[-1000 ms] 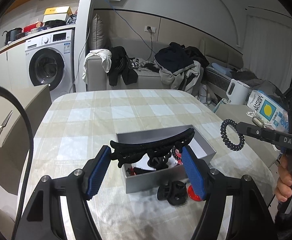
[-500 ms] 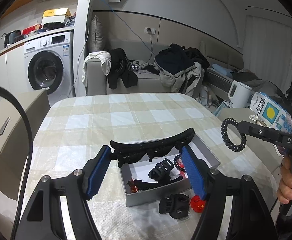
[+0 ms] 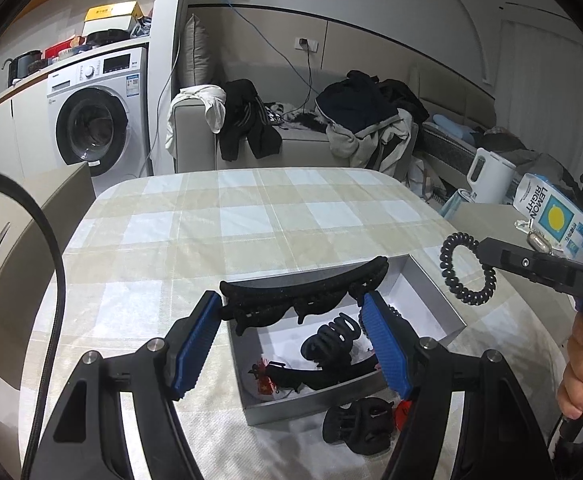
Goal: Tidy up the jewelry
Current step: 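Carry the clip and hair tie over the grey box and open both grippers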
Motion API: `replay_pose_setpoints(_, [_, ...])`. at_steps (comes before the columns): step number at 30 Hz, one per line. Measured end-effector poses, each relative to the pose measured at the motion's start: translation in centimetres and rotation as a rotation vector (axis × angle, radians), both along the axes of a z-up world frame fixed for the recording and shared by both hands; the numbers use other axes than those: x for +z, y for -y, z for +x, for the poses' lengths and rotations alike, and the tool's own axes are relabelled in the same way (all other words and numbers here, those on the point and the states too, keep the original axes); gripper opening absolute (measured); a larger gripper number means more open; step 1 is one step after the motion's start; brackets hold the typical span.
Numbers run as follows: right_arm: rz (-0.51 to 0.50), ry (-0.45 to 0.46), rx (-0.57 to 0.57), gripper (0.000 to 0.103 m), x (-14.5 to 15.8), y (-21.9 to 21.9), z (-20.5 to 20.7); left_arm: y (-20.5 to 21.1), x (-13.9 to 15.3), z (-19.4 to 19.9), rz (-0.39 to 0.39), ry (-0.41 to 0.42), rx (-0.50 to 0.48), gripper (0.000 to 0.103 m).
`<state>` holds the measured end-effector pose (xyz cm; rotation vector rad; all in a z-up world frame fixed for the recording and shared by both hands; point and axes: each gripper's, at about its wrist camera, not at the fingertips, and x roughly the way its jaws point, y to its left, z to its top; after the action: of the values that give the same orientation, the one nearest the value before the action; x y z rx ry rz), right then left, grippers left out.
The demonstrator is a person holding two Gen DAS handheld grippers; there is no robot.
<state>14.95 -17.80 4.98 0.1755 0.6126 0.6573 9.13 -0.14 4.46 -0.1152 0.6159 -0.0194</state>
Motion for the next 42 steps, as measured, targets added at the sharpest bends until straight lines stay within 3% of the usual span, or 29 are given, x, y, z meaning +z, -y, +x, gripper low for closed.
replay_pose_setpoints(32, [-0.055,-0.098,0.02,0.009,-3.7,-2.6,2.3,0.7,-1.8,1.5,-0.005,-0.047,-0.029,0.068])
replay_pose_setpoints(42, [-0.058,-0.077,0.035,0.014,-3.4,-2.9,1.9,1.3,-1.7,1.6,0.009,-0.045,-0.051,0.068])
